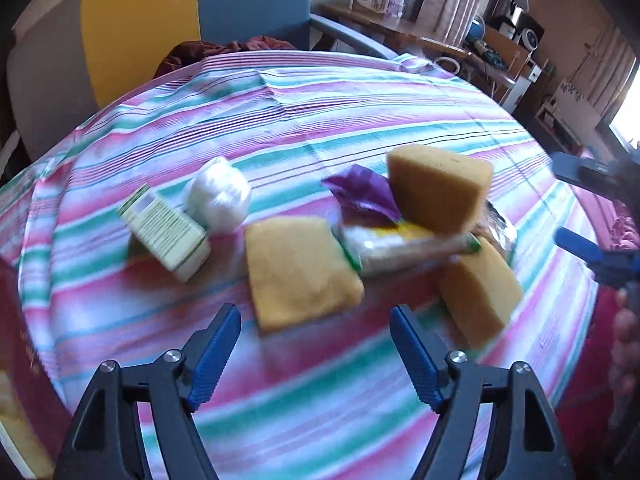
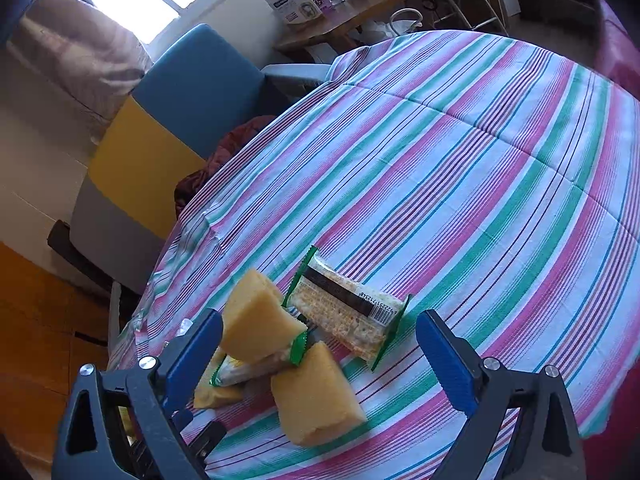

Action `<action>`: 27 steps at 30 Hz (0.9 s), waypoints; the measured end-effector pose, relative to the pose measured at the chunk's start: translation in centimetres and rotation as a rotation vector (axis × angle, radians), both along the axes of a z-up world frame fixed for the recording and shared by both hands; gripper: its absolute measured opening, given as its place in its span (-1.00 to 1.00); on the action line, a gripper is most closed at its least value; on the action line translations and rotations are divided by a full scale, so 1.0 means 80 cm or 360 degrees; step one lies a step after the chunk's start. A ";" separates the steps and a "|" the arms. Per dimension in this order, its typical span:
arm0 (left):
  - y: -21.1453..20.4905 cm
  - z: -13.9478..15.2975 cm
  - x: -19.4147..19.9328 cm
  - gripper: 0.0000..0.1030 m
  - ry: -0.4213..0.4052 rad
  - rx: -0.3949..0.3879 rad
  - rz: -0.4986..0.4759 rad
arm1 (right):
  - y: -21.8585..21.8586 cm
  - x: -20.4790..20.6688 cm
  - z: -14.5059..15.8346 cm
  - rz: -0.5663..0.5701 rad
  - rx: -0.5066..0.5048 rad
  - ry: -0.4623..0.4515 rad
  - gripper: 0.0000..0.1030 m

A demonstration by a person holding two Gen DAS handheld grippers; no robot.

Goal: Organize objects
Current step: 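Grasp the flat yellow sponge with the left gripper, then hold the sponge with the left gripper while the right gripper grasps the green-edged cracker packet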

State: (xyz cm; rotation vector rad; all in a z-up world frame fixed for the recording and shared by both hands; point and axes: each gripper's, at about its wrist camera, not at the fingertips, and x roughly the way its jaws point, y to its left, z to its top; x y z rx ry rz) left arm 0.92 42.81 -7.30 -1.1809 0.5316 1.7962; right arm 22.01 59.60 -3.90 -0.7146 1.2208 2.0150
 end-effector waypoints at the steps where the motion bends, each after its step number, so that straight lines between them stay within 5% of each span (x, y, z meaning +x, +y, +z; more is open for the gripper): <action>1: 0.006 -0.003 -0.003 0.52 0.0002 -0.0007 -0.0004 | 0.001 0.001 -0.001 -0.0002 -0.0008 0.0005 0.90; 4: 0.024 -0.012 -0.011 0.50 0.0034 -0.0021 -0.0012 | 0.004 0.001 -0.003 -0.0012 -0.0021 0.0008 0.90; 7: 0.017 -0.013 -0.014 0.16 0.0052 0.0051 0.0004 | 0.006 0.001 -0.005 -0.0024 -0.0028 0.0002 0.90; 9: 0.001 -0.014 -0.010 0.11 0.0048 0.0095 -0.0035 | 0.008 0.002 -0.007 -0.0028 -0.0038 -0.0006 0.90; 20: -0.104 -0.010 0.043 0.08 0.0008 0.0185 -0.0083 | 0.009 -0.003 -0.012 -0.0031 -0.0019 -0.0089 0.90; 27: -0.114 -0.017 0.047 0.08 0.0001 0.0194 -0.0082 | 0.006 -0.014 -0.019 -0.0002 0.0037 -0.0257 0.90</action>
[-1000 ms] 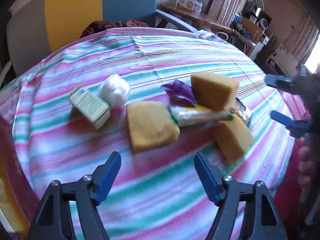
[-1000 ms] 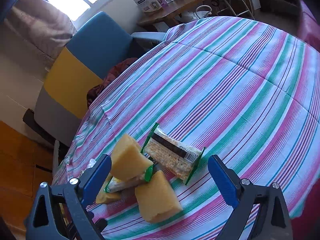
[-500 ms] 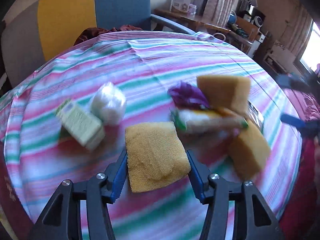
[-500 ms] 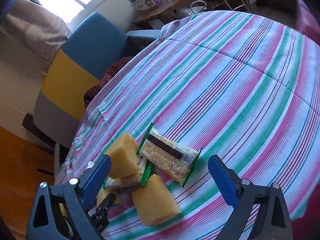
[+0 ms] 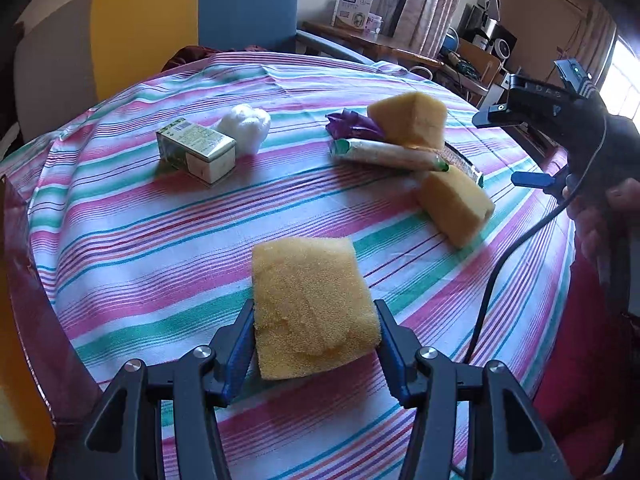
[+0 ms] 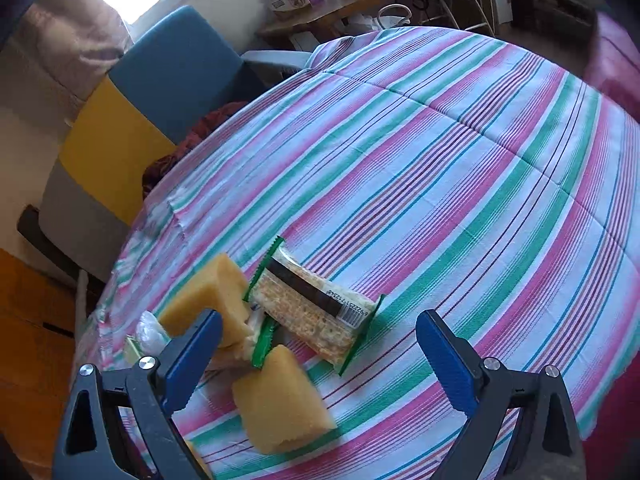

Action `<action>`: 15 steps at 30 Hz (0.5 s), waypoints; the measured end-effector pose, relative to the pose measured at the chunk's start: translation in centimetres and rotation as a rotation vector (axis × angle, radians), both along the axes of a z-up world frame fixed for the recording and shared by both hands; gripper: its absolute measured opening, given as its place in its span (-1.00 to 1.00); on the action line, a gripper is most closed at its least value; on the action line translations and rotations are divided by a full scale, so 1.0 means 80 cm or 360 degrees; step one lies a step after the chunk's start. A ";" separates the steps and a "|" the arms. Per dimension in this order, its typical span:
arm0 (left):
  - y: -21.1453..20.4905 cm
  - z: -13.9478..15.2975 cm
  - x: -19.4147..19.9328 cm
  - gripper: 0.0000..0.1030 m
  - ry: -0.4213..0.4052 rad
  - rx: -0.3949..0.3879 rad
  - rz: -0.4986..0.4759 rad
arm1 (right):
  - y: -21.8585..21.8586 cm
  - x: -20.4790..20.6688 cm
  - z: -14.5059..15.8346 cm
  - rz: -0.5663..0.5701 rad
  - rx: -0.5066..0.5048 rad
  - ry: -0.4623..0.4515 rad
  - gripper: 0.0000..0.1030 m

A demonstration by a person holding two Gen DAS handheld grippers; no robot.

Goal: Organize objects
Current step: 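Hold the sponge with the left gripper while the right gripper grasps the green-edged cracker packet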

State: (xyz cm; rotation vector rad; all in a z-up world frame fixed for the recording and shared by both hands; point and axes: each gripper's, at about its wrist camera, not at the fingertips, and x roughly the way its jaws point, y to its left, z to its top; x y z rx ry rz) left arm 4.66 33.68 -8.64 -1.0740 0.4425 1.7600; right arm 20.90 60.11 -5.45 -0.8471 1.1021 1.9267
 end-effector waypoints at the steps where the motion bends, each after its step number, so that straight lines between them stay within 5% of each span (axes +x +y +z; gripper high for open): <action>1: 0.000 -0.001 -0.001 0.08 -0.0006 0.0001 0.0002 | -0.001 -0.002 -0.002 0.0007 0.0010 -0.0033 0.90; 15: -0.010 -0.005 -0.005 0.08 -0.0057 0.0070 0.0017 | -0.019 -0.056 -0.019 0.0243 0.0433 -0.0621 0.90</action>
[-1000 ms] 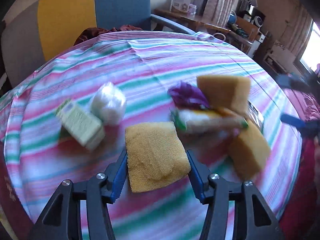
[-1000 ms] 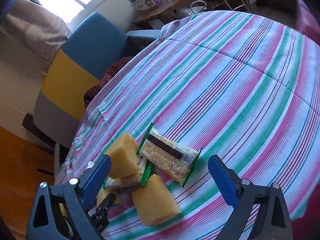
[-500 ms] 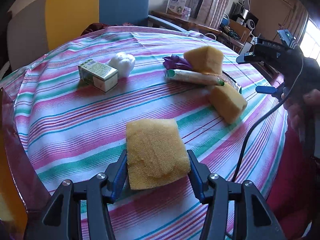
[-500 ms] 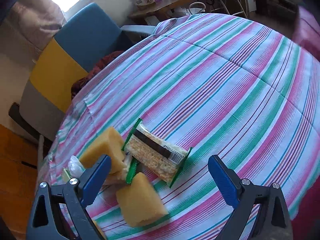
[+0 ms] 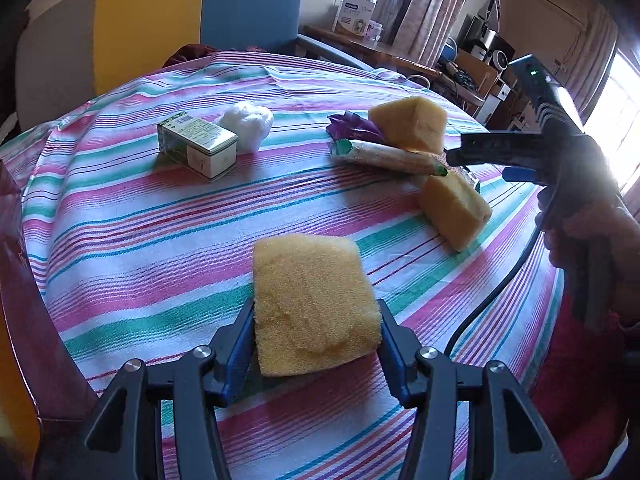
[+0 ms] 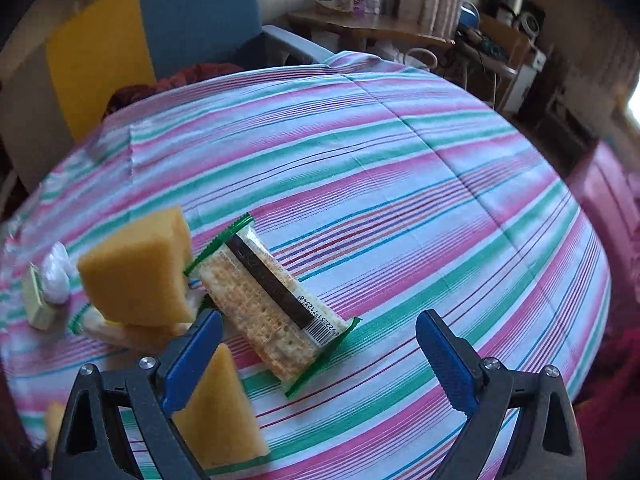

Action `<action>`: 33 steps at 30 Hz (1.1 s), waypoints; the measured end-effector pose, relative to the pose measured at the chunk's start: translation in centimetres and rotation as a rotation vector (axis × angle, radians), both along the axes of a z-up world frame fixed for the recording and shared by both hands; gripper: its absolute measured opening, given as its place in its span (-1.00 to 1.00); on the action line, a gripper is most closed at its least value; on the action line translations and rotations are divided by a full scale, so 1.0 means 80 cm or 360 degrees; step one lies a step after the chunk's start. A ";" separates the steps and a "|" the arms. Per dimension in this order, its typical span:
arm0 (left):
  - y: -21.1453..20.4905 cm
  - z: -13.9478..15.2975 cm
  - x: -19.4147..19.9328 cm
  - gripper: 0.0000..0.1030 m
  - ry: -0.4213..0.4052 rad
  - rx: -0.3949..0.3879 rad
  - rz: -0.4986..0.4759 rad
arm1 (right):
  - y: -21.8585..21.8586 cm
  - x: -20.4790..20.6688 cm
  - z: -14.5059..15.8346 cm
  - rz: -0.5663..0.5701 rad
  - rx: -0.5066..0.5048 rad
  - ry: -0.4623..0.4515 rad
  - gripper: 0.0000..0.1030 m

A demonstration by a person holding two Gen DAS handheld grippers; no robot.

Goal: Organize objects
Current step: 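Hold the sponge with the left gripper while the right gripper grasps the green-edged cracker packet, then carry the sponge into the gold tray and release it with the left gripper while the right holds the crackers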

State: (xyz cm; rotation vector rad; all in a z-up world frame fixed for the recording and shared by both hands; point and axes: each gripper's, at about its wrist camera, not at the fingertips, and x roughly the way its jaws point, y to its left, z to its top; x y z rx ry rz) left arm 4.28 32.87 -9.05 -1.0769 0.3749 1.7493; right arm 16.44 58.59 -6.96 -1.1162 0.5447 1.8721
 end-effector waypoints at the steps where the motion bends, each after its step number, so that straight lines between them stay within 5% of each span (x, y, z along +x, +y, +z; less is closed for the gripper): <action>1: -0.001 0.000 0.000 0.08 -0.0005 0.0004 0.0003 | 0.000 -0.001 -0.001 0.0013 0.0020 -0.0031 0.90; 15: -0.003 -0.002 -0.002 0.12 -0.0042 0.0027 0.0019 | 0.005 -0.051 -0.030 0.0223 0.0100 -0.0176 0.90; 18: -0.003 -0.003 -0.001 0.12 -0.0027 0.0031 0.0018 | 0.012 -0.051 -0.036 0.0221 0.0008 -0.0150 0.52; 20: -0.003 -0.003 0.000 0.12 -0.0022 0.0033 0.0021 | 0.013 -0.047 -0.037 0.0229 -0.0101 -0.0049 -0.15; 21: -0.003 -0.003 0.000 0.12 -0.0022 0.0034 0.0023 | 0.012 -0.047 -0.034 0.0241 -0.0106 -0.0033 -0.23; 33: -0.003 -0.003 0.003 0.11 0.0012 0.0008 0.0017 | 0.012 -0.045 -0.035 0.0238 -0.0148 -0.0035 -0.21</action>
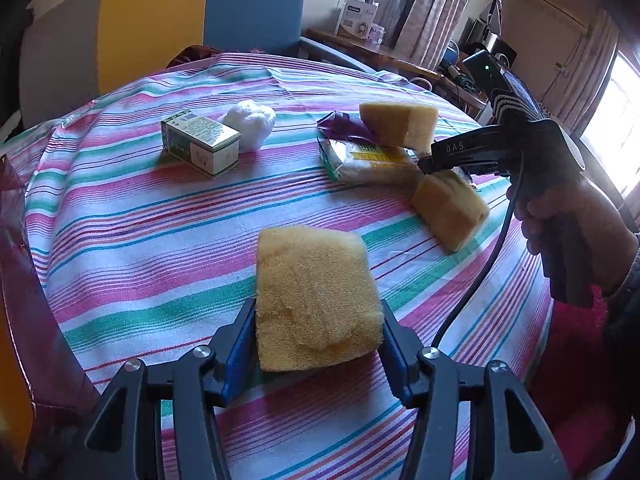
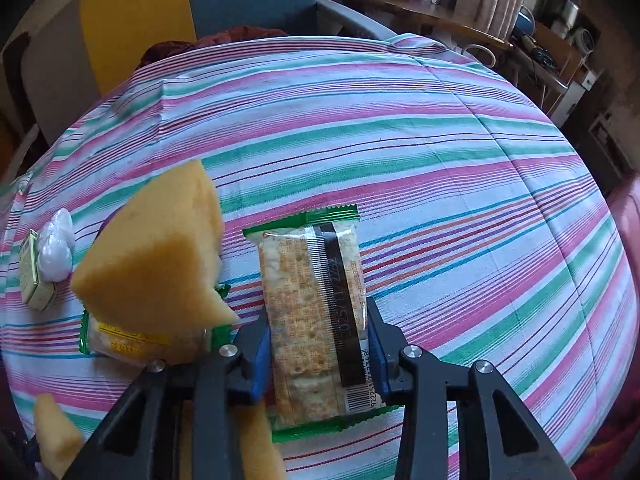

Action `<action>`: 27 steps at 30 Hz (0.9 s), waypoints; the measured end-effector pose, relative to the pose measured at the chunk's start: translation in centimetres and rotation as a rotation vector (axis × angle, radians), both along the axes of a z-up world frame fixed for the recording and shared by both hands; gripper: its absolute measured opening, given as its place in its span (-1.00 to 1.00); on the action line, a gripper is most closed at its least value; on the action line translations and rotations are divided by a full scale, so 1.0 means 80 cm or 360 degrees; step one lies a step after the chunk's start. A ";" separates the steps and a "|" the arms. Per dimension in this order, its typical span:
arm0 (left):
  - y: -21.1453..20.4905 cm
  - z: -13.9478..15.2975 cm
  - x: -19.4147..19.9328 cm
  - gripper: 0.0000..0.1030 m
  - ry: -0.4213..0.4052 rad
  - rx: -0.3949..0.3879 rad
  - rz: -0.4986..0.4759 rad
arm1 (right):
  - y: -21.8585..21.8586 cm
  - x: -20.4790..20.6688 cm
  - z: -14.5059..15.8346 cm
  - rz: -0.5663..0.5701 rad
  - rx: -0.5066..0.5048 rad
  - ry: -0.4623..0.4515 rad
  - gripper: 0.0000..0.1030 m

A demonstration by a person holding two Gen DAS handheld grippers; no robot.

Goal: Organize objects
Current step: 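Carry the sponge into the gold tray and release it with the left gripper while the right holds the crackers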

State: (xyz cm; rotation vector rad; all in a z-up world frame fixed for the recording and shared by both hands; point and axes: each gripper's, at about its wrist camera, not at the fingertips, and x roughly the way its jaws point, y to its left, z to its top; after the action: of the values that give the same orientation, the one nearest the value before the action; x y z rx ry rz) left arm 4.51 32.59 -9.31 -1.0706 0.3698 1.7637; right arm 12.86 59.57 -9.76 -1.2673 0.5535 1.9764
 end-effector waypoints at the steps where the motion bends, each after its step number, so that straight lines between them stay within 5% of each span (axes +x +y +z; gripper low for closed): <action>1: 0.000 0.000 0.001 0.10 0.0004 -0.0003 0.0000 | 0.000 0.000 0.000 0.0001 0.0002 -0.0004 -0.21; 19: -0.029 0.035 0.004 0.02 0.0105 0.0068 0.0078 | 0.009 0.009 0.013 -0.0076 0.0086 0.0016 -0.24; 27: -0.102 0.096 -0.051 0.03 -0.0003 0.0245 0.0356 | 0.011 0.019 0.033 -0.0135 0.0140 0.0114 -0.24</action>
State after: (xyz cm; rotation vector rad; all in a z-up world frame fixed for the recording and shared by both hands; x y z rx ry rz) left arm 0.46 24.43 -1.65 -1.0346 0.1131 1.9541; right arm 14.38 60.49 -7.12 -1.1057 0.5400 1.9595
